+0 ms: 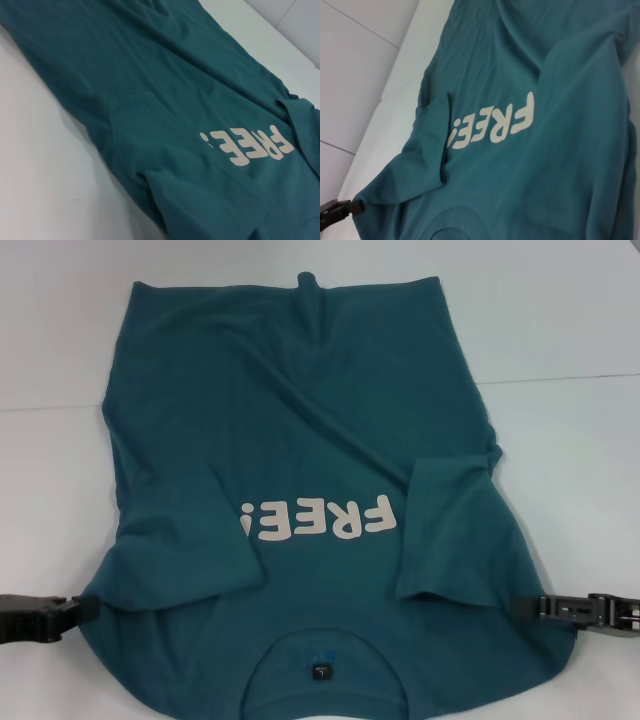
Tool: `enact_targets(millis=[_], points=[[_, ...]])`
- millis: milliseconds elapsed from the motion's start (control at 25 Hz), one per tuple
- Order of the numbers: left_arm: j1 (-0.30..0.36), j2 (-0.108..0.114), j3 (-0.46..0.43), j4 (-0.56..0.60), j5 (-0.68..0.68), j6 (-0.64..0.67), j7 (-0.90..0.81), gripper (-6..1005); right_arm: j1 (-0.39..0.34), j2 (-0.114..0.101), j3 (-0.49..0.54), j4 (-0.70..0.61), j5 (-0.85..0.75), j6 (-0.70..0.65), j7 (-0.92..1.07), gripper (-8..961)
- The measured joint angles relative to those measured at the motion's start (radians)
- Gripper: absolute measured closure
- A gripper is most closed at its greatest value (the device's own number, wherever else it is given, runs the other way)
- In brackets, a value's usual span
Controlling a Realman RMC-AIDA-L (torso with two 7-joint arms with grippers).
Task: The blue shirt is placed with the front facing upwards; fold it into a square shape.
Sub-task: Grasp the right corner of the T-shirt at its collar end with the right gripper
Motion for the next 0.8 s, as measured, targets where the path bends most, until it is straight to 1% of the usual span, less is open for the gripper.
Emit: enact_targets(millis=[200, 640, 800], points=[[-0.002, 0.001, 0.000, 0.000, 0.000, -0.001, 0.000, 988, -0.017, -0.008, 0.000, 0.000, -0.001, -0.004, 0.023, 40], [-0.009, 0.001, 0.000, 0.000, -0.001, -0.006, -0.001, 989, -0.025, -0.009, -0.004, 0.002, -0.001, -0.003, 0.024, 41], [-0.009, 0.002, 0.000, 0.000, -0.002, -0.006, -0.001, 988, -0.028, -0.009, -0.004, 0.001, -0.011, 0.006, 0.024, 154]])
